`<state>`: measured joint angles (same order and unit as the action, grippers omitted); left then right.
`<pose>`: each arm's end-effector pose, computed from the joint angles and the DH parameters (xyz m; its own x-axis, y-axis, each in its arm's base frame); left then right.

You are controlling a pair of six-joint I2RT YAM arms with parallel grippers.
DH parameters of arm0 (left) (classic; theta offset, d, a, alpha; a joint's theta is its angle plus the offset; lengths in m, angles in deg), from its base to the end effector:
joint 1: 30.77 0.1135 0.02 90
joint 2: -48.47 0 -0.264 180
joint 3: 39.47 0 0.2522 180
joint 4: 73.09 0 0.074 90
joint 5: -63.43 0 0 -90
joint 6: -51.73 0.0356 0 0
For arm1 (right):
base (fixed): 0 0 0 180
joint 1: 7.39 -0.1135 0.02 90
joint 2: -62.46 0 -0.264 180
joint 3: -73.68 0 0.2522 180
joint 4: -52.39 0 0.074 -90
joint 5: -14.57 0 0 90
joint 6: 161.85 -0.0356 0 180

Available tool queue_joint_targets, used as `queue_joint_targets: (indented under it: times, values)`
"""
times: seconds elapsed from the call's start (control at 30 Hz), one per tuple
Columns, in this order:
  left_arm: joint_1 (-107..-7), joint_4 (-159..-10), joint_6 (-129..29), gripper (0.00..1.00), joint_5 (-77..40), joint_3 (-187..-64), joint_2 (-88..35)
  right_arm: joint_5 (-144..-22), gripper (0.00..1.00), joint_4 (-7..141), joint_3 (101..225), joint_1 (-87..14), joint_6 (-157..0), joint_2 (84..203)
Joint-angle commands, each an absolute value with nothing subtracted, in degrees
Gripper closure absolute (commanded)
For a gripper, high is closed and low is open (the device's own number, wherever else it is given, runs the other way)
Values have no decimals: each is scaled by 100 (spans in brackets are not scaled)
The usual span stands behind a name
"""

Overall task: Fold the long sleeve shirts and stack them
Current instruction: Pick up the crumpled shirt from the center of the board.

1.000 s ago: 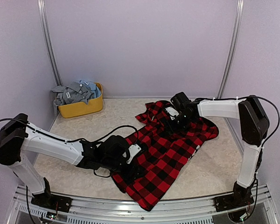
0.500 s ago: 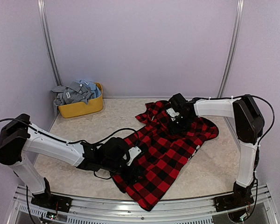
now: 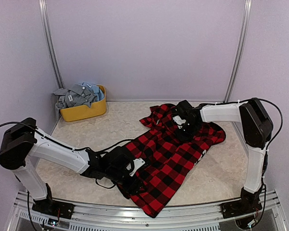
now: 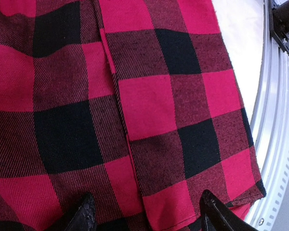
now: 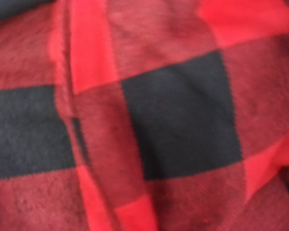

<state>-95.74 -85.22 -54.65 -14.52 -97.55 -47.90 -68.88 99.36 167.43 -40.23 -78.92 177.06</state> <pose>0.1272 -0.2900 0.1357 -0.5786 0.5873 -0.5659 0.8122 0.4783 -0.3341 0.3441 0.2172 0.1625 -0.8340 -0.3927 -0.3876 -0.4030 0.9133 -0.0584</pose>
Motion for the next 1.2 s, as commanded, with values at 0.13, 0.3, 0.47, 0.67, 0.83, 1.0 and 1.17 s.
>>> queue_joint_targets:
  times: [0.13, 0.3, 0.47, 0.67, 0.83, 1.0, 1.17]
  values:
    - [-9534, -8623, -5395, 35, -1496, -10155, -5226, -6491, 100, 10213, 16791, -4014, -7947, 17041]
    - [-9567, -8493, -5409, 41, -1351, -10188, -5154, -6439, 100, 10372, 16801, -3988, -7999, 16614]
    - [-9781, -8388, -5288, 31, -1952, -10137, -4841, -6704, 100, 10329, 16637, -3991, -8072, 16246]
    - [-9801, -8004, -5135, 23, -2188, -10170, -4686, -7267, 100, 10120, 16326, -3967, -8236, 15523]
    - [-9803, -8002, -4727, 18, -1849, -10631, -5110, -7426, 100, 10135, 16262, -3932, -8277, 15211]
    - [-9725, -8047, -4397, 15, -1872, -11099, -5511, -7530, 100, 10144, 16107, -3877, -8310, 14951]
    - [-9509, -8007, -4345, 16, -1733, -11177, -5645, -7534, 100, 10160, 15884, -3817, -8343, 14702]
